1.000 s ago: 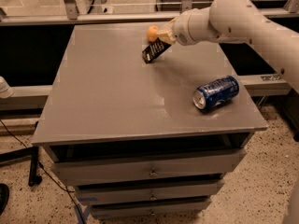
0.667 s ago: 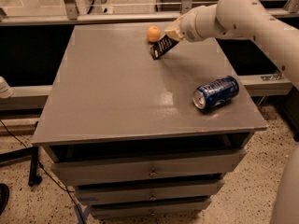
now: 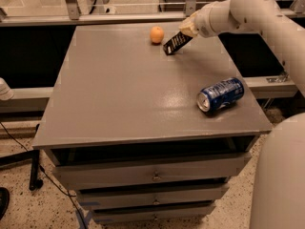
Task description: Move rxbar chocolate near orange
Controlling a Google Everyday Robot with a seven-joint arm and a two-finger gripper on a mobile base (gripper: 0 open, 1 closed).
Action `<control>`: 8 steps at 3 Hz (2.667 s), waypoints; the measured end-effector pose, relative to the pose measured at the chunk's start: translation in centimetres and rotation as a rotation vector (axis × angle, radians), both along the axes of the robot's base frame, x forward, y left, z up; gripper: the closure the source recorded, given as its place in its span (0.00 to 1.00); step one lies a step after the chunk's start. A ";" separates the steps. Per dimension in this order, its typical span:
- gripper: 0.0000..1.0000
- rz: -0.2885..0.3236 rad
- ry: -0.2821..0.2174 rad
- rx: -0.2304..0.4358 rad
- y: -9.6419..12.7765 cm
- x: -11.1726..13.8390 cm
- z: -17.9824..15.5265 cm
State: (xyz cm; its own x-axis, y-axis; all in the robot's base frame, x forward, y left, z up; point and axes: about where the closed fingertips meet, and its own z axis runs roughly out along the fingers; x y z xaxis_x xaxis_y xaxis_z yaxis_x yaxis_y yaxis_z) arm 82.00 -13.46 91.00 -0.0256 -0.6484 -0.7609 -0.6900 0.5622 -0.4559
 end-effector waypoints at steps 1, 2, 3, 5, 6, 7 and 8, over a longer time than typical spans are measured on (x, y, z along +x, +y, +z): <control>1.00 0.007 -0.004 -0.018 -1.1 1.5 -0.2; 1.00 0.030 -0.003 -0.027 -1.2 2.9 -0.7; 1.00 0.064 0.009 -0.021 -0.3 3.8 -1.4; 0.60 0.093 0.059 -0.012 0.7 4.2 -2.9; 0.36 0.096 0.070 -0.010 0.5 4.1 -3.0; 0.12 0.108 0.060 0.021 0.6 3.7 -2.3; 0.00 0.135 0.055 0.076 1.1 2.7 -1.6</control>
Offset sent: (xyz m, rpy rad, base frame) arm 0.0515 -0.0214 -0.0043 -0.0397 -0.0101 0.0545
